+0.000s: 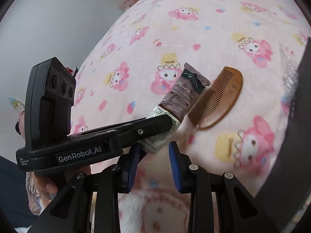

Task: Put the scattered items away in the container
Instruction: 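Lift the brown tube with the left gripper toward the box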

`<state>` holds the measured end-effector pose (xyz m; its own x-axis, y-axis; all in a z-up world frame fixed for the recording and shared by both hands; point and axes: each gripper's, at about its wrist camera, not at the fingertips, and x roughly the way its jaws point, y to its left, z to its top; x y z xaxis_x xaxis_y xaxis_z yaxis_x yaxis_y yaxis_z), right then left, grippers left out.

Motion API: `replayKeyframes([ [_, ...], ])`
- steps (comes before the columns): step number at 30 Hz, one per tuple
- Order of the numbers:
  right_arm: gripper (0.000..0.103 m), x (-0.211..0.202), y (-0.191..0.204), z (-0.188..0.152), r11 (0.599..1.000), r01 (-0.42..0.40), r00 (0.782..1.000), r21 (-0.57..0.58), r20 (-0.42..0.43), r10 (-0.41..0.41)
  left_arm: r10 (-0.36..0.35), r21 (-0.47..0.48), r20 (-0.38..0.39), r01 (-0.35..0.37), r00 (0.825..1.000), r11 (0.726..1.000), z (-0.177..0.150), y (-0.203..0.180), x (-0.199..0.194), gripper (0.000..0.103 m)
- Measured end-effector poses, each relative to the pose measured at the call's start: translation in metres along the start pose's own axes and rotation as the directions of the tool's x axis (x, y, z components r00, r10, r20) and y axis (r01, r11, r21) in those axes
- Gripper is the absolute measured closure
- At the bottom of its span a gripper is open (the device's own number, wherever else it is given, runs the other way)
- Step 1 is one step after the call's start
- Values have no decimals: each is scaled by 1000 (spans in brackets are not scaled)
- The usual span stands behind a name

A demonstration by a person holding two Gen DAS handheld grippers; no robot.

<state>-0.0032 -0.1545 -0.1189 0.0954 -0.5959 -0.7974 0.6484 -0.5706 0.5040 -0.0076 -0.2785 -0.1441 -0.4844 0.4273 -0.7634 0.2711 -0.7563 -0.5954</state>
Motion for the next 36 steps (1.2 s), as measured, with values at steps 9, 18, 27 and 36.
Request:
replayKeyframes([
  [9, 73, -84, -5, -52, 1000, -15, 993, -1, 118, 15, -132, 76, 35, 129, 991, 989, -42, -66, -33, 80],
  [18, 68, -160, -44, -121, 994, 42, 971, 104, 228, -65, -251, 201, -44, 254, 967, 946, -87, -157, -11, 80],
  [27, 62, -204, -108, -178, 967, 55, 954, 250, 272, -124, -247, 284, -157, 284, 956, 916, -126, -222, 40, 80],
  [36, 62, -199, -153, -199, 934, 46, 956, 354, 255, -143, -176, 325, -163, 221, 971, 920, -141, -243, 74, 80],
])
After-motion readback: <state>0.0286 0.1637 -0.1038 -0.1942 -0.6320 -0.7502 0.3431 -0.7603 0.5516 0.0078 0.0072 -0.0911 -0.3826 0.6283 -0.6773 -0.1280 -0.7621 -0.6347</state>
